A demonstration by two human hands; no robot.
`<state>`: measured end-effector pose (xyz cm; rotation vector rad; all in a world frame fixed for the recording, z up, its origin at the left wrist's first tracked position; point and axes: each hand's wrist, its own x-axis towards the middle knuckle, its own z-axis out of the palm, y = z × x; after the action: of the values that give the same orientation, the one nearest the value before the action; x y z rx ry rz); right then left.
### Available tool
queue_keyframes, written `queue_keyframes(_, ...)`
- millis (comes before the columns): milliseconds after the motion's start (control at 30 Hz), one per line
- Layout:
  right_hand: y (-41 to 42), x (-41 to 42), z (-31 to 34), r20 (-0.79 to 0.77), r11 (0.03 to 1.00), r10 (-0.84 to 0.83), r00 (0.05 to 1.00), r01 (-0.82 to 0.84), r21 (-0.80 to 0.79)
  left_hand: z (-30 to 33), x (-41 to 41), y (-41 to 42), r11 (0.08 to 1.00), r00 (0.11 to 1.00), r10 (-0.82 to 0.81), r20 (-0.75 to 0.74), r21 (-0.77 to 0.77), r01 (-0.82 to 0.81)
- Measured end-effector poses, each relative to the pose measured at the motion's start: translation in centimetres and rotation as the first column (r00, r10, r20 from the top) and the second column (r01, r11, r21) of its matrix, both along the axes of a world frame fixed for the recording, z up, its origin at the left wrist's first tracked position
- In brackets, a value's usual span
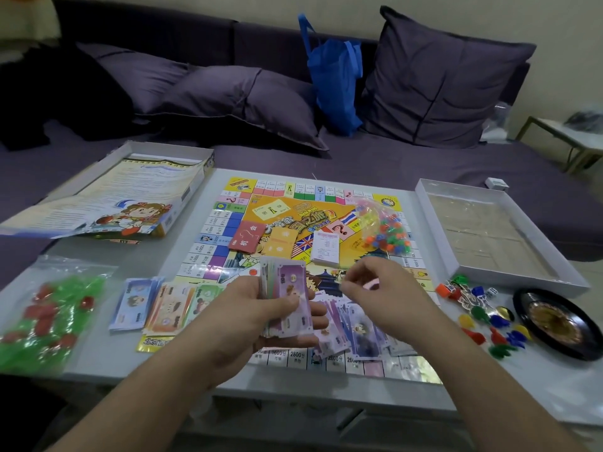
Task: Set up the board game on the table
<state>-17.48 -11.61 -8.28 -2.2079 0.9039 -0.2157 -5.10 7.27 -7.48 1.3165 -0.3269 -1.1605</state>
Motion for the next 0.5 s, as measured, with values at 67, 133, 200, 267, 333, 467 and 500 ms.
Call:
queue_keyframes(67, 1.6, 0.1, 1.1, 0.17, 0.944, 0.018, 0.985, -0.073, 0.323, -0.1, -0.2, 0.0, 0.999, 0.999, -0.028, 0.035, -0.029, 0.029)
queue_keyframes(133, 3.1, 0.0, 1.6, 0.224, 0.905, 0.058, 0.973, -0.145, 0.399, -0.3, -0.5, 0.0, 0.998, 0.994, -0.054, 0.1, -0.035, 0.057)
queue_keyframes(200, 3.8, 0.2, 1.2, 0.254, 0.91, 0.061, 0.965, -0.159, 0.382, -0.4, -0.5, 0.0, 0.998, 0.989, -0.058, 0.136, -0.027, 0.062)
queue_keyframes(267, 3.8, 0.4, 0.7, 0.282, 0.917, 0.021, 0.959, -0.131, 0.377, -0.4, -0.5, 0.0, 0.999, 0.993, -0.037, 0.111, -0.031, 0.041)
queue_keyframes(333, 3.5, 0.4, 0.6, 0.29, 0.925, -0.001, 0.957, -0.109, 0.364, -0.3, -0.6, 0.0, 0.999, 1.0, 0.013, 0.023, -0.047, -0.012)
queue_keyframes(467, 2.7, 0.2, 0.5, 0.28, 0.936, -0.007, 0.96, -0.092, 0.34, 0.2, -0.5, 0.1, 0.998, 0.999, 0.047, -0.011, -0.049, -0.048)
queue_keyframes(500, 2.5, 0.1, 0.5, 0.278, 0.936, -0.009, 0.961, -0.09, 0.341, 0.2, -0.4, 0.1, 0.998, 0.999, 0.049, 0.012, -0.043, -0.048)
